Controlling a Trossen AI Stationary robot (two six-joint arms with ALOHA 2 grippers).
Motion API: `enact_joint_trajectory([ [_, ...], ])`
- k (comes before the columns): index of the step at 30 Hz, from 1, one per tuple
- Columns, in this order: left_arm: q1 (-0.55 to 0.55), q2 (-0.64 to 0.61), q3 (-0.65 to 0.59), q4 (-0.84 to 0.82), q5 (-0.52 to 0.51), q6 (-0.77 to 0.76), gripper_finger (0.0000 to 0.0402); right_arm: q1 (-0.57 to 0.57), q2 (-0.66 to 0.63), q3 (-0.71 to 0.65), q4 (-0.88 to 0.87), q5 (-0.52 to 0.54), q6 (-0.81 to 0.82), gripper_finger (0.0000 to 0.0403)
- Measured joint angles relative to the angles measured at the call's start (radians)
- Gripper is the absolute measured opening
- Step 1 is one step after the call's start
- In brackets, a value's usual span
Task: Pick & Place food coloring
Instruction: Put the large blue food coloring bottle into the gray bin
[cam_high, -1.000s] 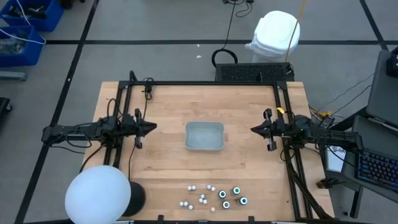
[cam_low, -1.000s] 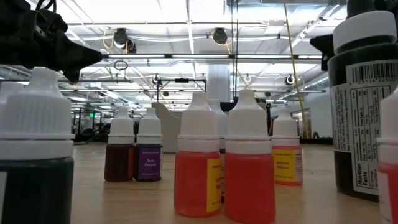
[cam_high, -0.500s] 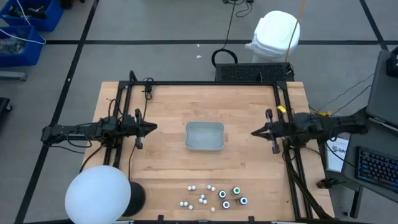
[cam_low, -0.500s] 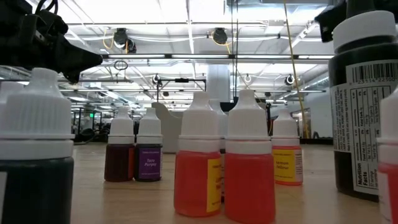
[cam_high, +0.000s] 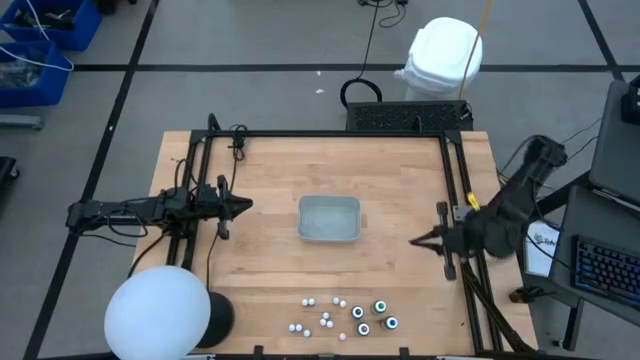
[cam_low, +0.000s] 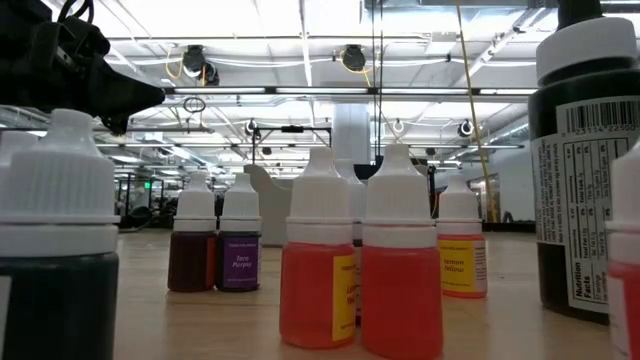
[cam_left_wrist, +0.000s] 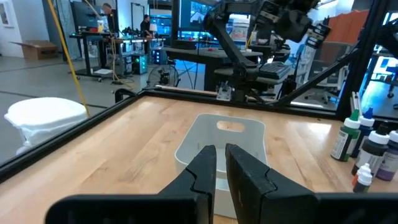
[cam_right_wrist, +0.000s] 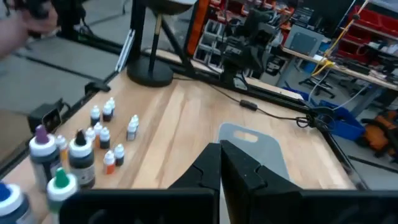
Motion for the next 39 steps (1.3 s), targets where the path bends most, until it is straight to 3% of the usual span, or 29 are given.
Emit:
enact_joint_trajectory([
  [7, 0.000, 0.000, 0.000, 0.000, 0.000, -0.002, 0.0042, 0.222, 0.222, 0.025, 0.065, 0.175, 0.164, 0.0000],
  [17, 0.000, 0.000, 0.000, 0.001, 0.000, -0.002, 0.0042, 0.310, 0.529, 0.024, 0.487, 0.178, 0.159, 0.0007],
  [23, 0.000, 0.000, 0.000, 0.002, -0.001, 0.004, 0.0042, 0.304, 0.634, 0.024, 0.536, 0.178, 0.287, 0.0075],
  [30, 0.000, 0.000, 0.000, 0.002, -0.001, 0.036, 0.0042, 0.301, 0.682, 0.023, 0.535, 0.171, 0.200, 0.0175],
  [39, 0.000, 0.000, 0.000, 0.002, -0.002, 0.062, 0.0042, 0.289, 0.681, 0.023, 0.535, 0.036, 0.309, 0.0231],
])
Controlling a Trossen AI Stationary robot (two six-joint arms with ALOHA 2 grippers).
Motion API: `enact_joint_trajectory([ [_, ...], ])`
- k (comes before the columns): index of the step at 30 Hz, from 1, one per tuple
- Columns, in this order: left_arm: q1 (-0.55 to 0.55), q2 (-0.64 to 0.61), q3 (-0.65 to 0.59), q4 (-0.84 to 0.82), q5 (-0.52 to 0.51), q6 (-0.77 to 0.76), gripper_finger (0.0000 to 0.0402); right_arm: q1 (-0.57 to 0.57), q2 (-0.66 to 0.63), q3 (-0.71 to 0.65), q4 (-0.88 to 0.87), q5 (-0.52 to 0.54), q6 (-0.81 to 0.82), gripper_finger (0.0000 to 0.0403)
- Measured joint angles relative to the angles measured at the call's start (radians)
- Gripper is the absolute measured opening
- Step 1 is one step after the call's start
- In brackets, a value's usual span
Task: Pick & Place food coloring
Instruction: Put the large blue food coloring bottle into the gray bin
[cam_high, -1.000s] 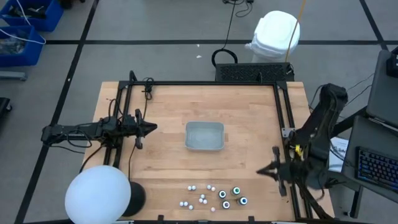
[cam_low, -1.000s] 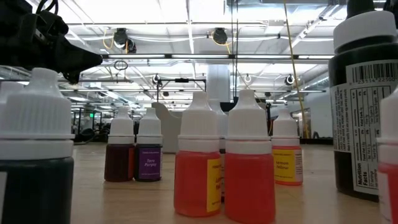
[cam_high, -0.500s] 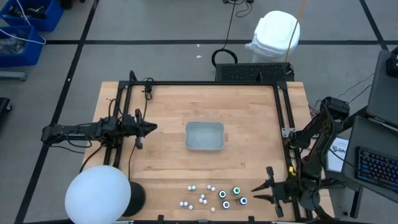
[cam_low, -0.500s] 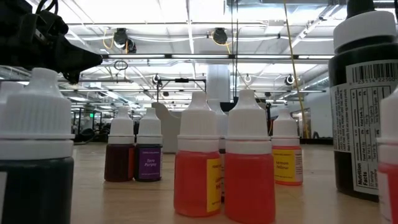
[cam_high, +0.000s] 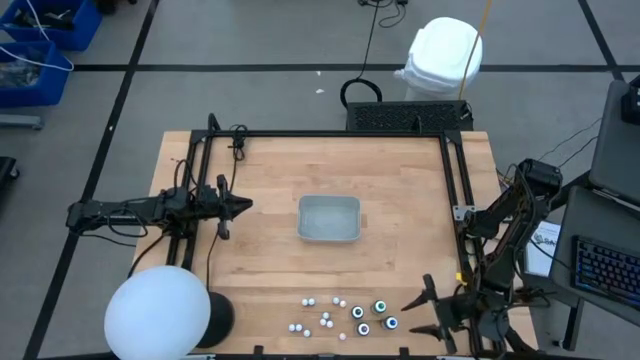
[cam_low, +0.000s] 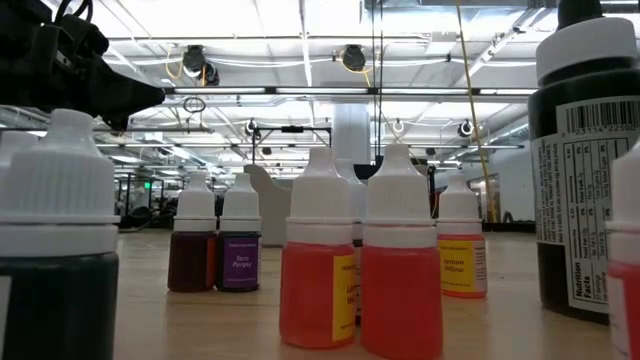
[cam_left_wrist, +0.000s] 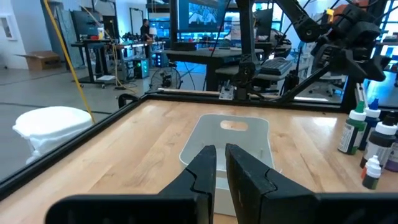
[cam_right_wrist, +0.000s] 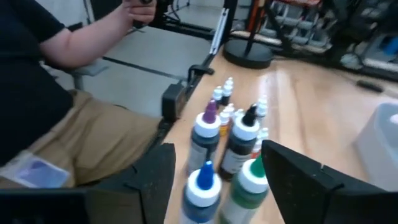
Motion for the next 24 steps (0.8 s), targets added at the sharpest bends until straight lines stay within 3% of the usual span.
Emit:
enact_joint_trajectory([
  [18, 0.000, 0.000, 0.000, 0.000, 0.000, -0.008, 0.0042, -0.051, 0.117, 0.000, 0.031, -0.025, 0.058, 0.0238],
  [24, 0.000, 0.000, 0.000, 0.000, 0.000, -0.008, 0.0042, -0.065, 0.134, 0.000, 0.055, -0.076, 0.084, 0.0238],
])
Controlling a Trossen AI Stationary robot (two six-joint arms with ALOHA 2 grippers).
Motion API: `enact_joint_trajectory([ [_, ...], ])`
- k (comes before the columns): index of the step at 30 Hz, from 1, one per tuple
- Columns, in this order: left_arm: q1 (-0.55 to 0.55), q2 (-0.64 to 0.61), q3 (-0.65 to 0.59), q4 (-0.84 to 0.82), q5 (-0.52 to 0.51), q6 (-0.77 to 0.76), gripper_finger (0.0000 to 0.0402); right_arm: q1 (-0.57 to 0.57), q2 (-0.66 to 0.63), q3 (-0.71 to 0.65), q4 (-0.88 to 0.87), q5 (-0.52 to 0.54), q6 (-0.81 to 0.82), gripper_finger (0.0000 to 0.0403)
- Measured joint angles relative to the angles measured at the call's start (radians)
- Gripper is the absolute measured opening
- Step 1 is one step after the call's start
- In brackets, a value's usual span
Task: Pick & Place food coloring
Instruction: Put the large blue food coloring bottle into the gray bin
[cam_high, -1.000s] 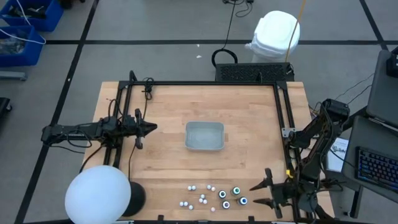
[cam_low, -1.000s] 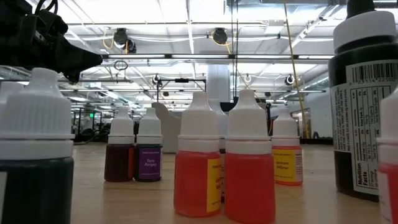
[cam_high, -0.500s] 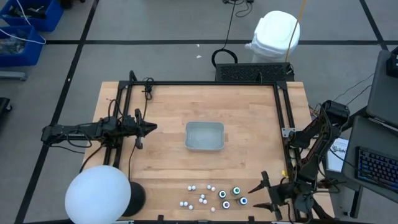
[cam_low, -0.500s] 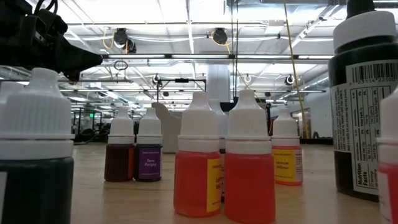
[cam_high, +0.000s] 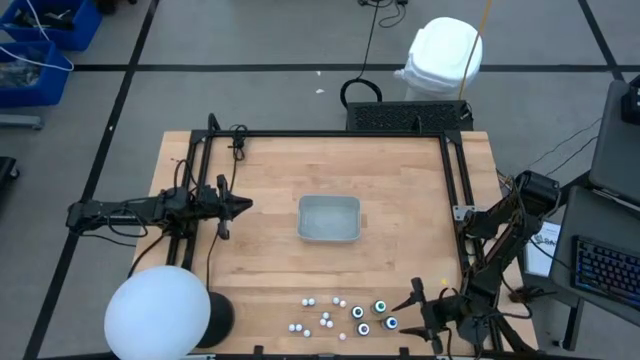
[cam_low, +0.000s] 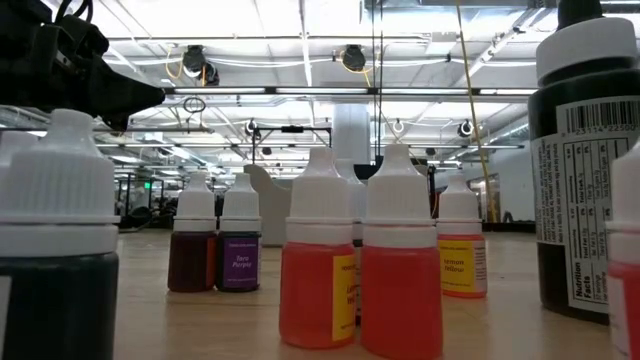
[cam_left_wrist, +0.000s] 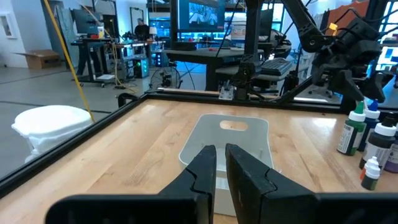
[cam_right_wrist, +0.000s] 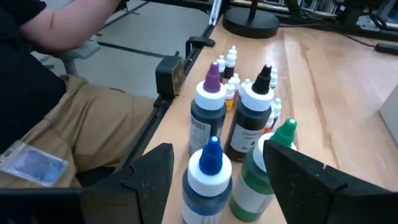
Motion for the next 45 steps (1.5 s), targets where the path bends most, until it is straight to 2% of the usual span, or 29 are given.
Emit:
enact_joint_trajectory([
  [8, 0.000, 0.000, 0.000, 0.000, 0.000, -0.003, 0.0042, -0.004, 0.003, 0.000, 0.000, -0.017, 0.029, 0.0238],
  [24, 0.000, 0.000, 0.000, -0.001, 0.000, -0.026, 0.0042, -0.037, 0.131, 0.000, 0.111, -0.027, 0.016, 0.0238],
  [34, 0.000, 0.000, 0.000, -0.001, 0.000, -0.026, 0.0042, -0.038, 0.129, 0.000, 0.111, -0.027, 0.014, 0.0235],
  [38, 0.000, 0.000, 0.000, -0.001, 0.000, -0.026, 0.0042, -0.039, 0.129, 0.000, 0.107, -0.027, 0.016, 0.0214],
  [45, 0.000, 0.000, 0.000, -0.001, 0.000, -0.024, 0.0042, -0.038, 0.129, 0.000, 0.102, -0.027, 0.013, 0.0155],
])
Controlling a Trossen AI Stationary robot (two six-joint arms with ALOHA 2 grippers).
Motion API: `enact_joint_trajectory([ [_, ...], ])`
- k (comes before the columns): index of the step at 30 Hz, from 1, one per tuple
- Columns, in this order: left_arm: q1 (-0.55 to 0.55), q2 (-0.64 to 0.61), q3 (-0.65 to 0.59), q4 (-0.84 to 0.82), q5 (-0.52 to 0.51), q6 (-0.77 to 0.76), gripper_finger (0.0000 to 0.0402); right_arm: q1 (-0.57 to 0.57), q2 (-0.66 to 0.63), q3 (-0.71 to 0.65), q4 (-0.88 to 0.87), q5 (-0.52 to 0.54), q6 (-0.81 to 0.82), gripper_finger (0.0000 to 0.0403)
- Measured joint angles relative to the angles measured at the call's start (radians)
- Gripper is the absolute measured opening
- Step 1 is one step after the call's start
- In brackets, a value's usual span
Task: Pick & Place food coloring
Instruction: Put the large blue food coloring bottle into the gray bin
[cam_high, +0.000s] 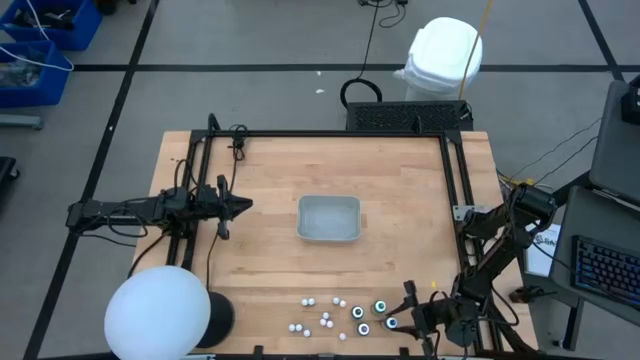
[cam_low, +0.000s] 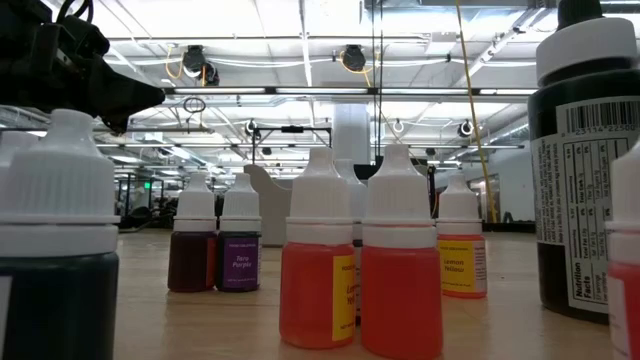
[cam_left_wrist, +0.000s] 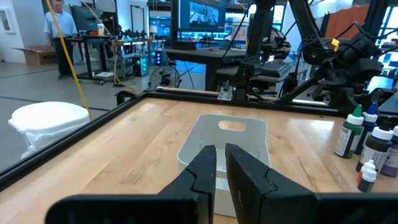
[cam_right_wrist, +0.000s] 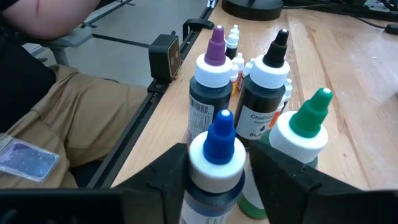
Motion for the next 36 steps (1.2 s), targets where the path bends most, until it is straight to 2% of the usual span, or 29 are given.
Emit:
enact_joint_trajectory([
  [6, 0.000, 0.000, 0.000, 0.000, 0.000, 0.000, 0.0042, 0.000, 0.000, 0.000, 0.000, 0.000, -0.015, 0.0112],
  [15, 0.000, 0.000, 0.000, 0.000, 0.000, 0.002, 0.0042, 0.000, -0.035, 0.000, 0.007, -0.056, -0.017, 0.0120],
  [23, 0.000, 0.000, 0.000, 0.000, 0.000, 0.011, 0.0042, 0.003, -0.201, 0.000, -0.107, -0.180, -0.045, 0.0112],
  [30, 0.000, 0.000, 0.000, 0.000, 0.000, 0.025, 0.0042, -0.003, -0.382, 0.000, -0.247, -0.144, -0.139, 0.0111],
  [36, 0.000, 0.000, 0.000, -0.006, 0.000, 0.026, 0.0042, -0.013, -0.517, 0.000, -0.304, -0.095, -0.343, 0.0110],
])
